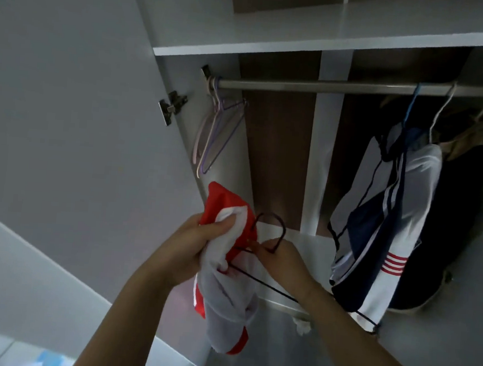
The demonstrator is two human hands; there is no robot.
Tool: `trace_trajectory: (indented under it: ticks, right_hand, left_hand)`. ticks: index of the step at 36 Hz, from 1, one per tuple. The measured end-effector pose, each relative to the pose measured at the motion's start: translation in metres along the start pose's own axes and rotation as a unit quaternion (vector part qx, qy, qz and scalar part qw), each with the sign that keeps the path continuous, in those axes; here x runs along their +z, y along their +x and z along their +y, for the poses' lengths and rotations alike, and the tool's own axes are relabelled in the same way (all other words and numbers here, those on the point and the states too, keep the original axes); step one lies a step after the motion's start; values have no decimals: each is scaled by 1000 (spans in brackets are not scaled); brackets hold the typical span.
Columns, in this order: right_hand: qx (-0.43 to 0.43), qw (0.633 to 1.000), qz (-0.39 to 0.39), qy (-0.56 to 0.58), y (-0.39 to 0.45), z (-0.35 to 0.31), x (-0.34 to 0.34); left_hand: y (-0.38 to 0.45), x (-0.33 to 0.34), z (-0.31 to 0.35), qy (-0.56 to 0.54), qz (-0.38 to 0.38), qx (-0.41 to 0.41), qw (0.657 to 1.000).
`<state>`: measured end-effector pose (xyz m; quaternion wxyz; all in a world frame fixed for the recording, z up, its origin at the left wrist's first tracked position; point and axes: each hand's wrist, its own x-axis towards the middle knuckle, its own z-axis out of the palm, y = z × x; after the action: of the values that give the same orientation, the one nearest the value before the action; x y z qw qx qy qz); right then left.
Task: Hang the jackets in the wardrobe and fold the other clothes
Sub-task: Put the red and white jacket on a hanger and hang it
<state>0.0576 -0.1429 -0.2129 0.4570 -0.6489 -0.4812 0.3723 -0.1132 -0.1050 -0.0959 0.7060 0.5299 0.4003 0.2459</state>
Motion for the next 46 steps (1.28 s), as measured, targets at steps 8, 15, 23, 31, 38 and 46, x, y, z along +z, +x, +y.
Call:
trace_trajectory:
  ticks: [8, 15, 23, 31, 38, 46]
  right_hand:
    - [-24, 984, 84, 156, 8, -25, -11]
    - [-10, 986, 45, 159, 17, -31, -16]
    - [-94, 993, 29, 62, 31, -79, -31]
    - [-380, 895, 220, -73, 20, -104, -66]
    - [-206, 973, 73, -80, 10, -12, -48]
    - [-28, 978, -194, -67, 83, -3, 21]
  left_hand:
    - [-6, -25, -23, 598, 253, 218, 729]
    - [0, -39, -36, 562, 206, 255, 760]
    - [25, -4, -13, 578, 145, 365, 716]
    - [51, -19, 11, 276, 253, 319, 871]
    - [49, -39, 43, 34, 285, 282, 915]
    - [22, -41, 64, 23, 215, 288, 933]
